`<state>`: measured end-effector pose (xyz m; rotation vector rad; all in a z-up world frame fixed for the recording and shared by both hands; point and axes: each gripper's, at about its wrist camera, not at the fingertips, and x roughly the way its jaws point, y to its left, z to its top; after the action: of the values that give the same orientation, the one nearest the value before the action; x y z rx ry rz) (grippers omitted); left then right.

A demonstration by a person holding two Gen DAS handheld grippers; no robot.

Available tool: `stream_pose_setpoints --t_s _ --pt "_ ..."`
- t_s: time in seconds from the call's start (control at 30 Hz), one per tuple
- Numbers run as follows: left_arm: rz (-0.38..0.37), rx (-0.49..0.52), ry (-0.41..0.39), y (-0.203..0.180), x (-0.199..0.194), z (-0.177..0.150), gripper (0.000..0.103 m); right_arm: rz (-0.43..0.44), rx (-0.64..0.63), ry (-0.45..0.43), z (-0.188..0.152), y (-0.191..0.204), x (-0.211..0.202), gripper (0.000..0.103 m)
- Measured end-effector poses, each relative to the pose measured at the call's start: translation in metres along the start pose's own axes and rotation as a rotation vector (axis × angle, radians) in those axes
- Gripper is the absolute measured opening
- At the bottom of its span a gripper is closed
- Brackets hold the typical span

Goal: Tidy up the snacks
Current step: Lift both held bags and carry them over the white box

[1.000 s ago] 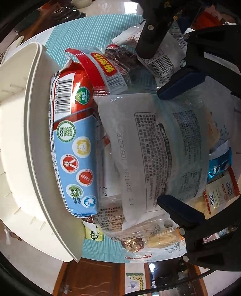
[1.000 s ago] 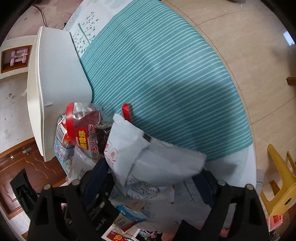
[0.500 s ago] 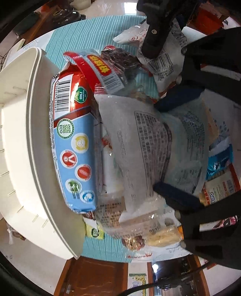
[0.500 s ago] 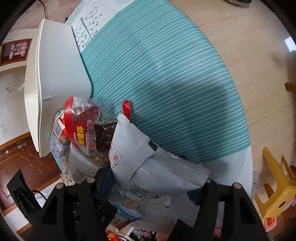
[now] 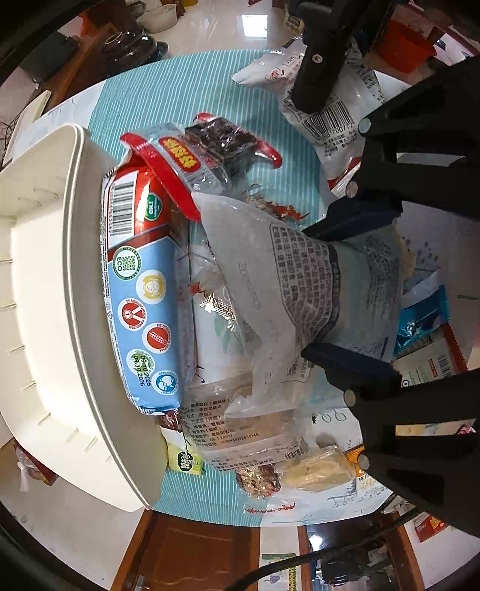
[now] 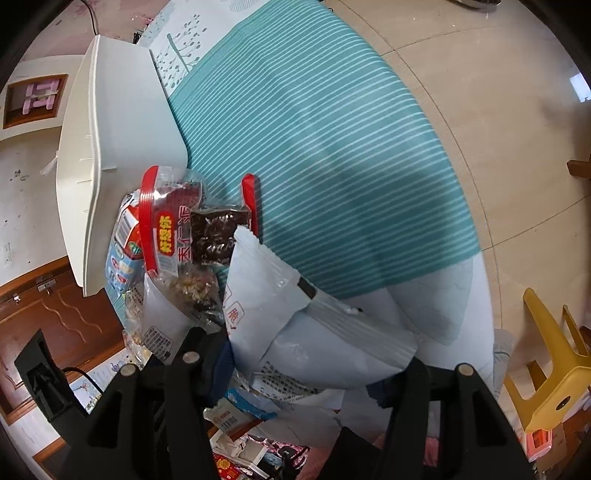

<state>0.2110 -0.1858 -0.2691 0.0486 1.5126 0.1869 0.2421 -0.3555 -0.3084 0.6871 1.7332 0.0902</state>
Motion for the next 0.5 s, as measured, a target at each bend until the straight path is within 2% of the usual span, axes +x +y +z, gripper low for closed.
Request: stream_pose_setpoints --t_s 0.5 --pt "-0.077 -0.037 -0.011 0.018 -0.036 -0.007 0.032 0.033 -0.061 -0.057 -0.018 0.019 -0.037 0.056"
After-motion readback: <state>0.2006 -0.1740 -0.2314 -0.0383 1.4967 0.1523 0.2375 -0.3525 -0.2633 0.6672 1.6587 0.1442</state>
